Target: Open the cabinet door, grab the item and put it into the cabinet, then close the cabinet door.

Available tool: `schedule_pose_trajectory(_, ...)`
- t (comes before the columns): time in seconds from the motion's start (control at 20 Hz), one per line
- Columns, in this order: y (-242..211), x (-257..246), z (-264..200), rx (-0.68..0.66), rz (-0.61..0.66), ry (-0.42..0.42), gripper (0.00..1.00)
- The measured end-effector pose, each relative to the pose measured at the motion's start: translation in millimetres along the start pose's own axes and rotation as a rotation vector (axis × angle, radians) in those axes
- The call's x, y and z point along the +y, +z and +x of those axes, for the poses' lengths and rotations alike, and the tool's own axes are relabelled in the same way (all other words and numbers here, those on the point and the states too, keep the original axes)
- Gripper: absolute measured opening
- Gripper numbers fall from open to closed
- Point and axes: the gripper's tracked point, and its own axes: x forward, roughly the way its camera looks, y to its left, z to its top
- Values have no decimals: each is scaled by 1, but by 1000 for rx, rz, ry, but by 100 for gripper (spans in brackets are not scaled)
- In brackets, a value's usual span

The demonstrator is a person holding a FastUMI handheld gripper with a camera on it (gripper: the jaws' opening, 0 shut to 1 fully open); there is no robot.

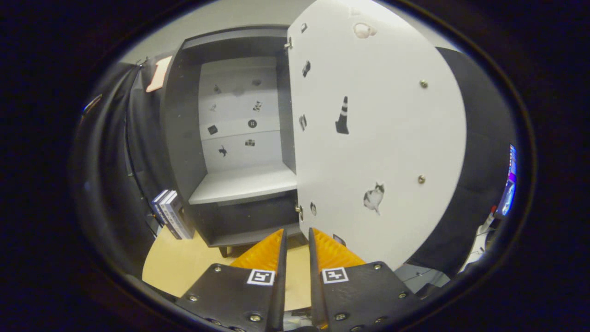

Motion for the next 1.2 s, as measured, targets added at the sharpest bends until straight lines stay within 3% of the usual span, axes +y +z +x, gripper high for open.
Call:
schedule_pose_trajectory(0.2, -55, 10, 29, 136, -36, 46, 24)
schedule_pose_trajectory(0.25, -71, 13, 32, 177, -38, 64, 38)
schedule_pose_trajectory(0.4, -118, 23, 42, 290, -56, 125, 60)
schedule_pose_trajectory(0.5, -147, 26, 46, 352, -88, 154, 90)
schedule_pose_trajectory(0.55, -162, 28, 47, 380, -106, 167, 98)
schedule_pose_trajectory(0.8, -219, 35, 59, 482, -176, 220, 98)
schedule_pose_trajectory(1.2, -261, 65, 103, 543, -252, 332, 99)
